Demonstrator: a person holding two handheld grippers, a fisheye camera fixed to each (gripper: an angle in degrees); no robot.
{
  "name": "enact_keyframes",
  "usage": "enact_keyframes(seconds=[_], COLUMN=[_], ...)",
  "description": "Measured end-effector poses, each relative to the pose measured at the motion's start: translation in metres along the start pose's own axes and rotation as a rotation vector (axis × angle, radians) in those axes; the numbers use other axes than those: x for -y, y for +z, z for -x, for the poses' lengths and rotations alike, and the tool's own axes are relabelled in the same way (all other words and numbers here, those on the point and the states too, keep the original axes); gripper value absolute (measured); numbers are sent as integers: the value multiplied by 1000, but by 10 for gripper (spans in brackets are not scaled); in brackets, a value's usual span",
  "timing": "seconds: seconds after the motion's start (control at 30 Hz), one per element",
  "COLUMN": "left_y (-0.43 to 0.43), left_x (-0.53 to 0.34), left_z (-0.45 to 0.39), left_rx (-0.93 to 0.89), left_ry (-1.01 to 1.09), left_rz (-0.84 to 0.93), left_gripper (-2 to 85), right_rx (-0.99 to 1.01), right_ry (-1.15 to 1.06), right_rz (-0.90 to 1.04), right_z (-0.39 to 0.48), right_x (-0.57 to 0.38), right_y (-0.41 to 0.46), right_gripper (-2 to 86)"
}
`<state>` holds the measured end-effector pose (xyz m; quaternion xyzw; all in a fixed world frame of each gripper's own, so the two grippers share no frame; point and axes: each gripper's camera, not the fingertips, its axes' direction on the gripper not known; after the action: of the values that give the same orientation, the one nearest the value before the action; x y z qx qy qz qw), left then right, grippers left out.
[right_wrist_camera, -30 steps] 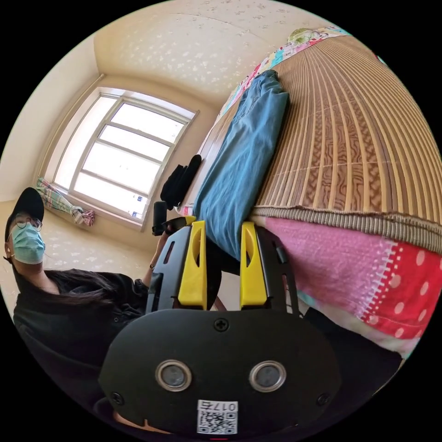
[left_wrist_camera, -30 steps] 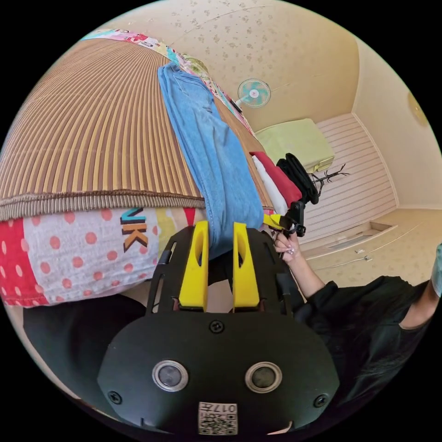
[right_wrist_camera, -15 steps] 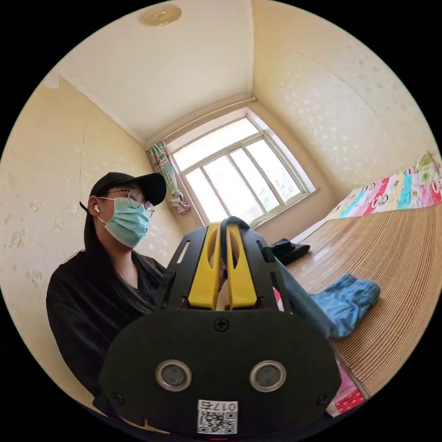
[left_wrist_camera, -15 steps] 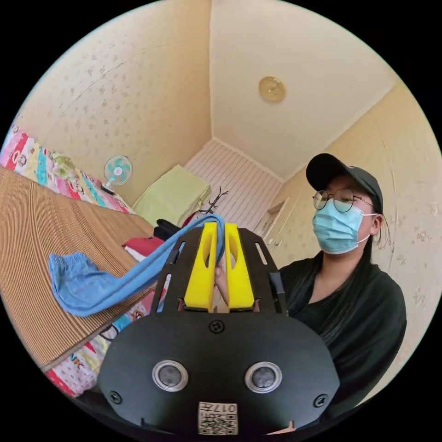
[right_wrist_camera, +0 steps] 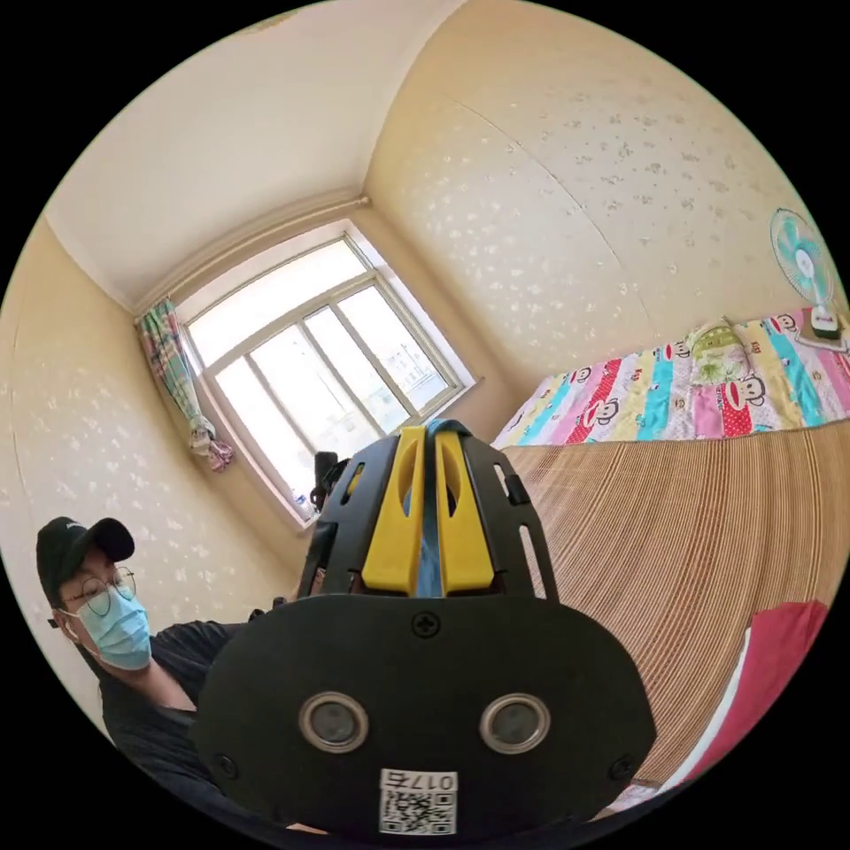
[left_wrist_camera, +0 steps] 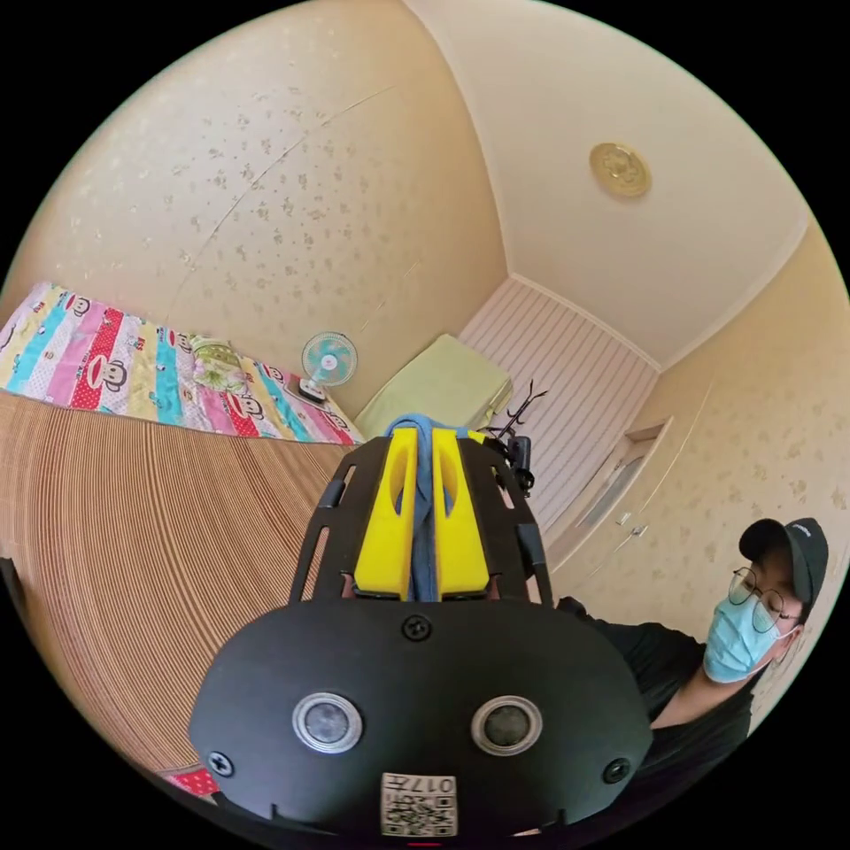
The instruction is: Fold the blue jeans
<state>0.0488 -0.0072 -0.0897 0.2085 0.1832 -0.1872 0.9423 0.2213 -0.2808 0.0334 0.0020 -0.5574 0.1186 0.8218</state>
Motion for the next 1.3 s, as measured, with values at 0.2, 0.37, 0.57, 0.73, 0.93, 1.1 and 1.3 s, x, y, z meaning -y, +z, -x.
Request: enact_keyframes(seconds=[0.2,0.37,0.57,0.73,0.93,1.1,1.3], left_y=[15,40,28,-7,4,64,31], left_x=[-12,-127,-317,-377,-310,-299,-321], left_z=[54,106,160,165,178,202,198], left_rx=[67,175,26,7,137,141,-6], left_ry=[18,-19,-408,-604,-492,-571,-648], left_rz=[34,225,272,140,167,455,328], left_gripper=[36,36,49,112,165,129,78], right_rx=[-134,-268,-225,-174,-182,-172,-4], right_ry=[-38,-112,193,427,477,677,561], right_rz=[66,299,270,43,174,324,211], right_z=[-60,-119,-179,-205,-245,-277,-229], right_x=[-27,-157,-348,-386,-322,-327,-345], right_y=[38,51,0,-51,-2,76,64], right_gripper=[17,17,22,53,166,121,80])
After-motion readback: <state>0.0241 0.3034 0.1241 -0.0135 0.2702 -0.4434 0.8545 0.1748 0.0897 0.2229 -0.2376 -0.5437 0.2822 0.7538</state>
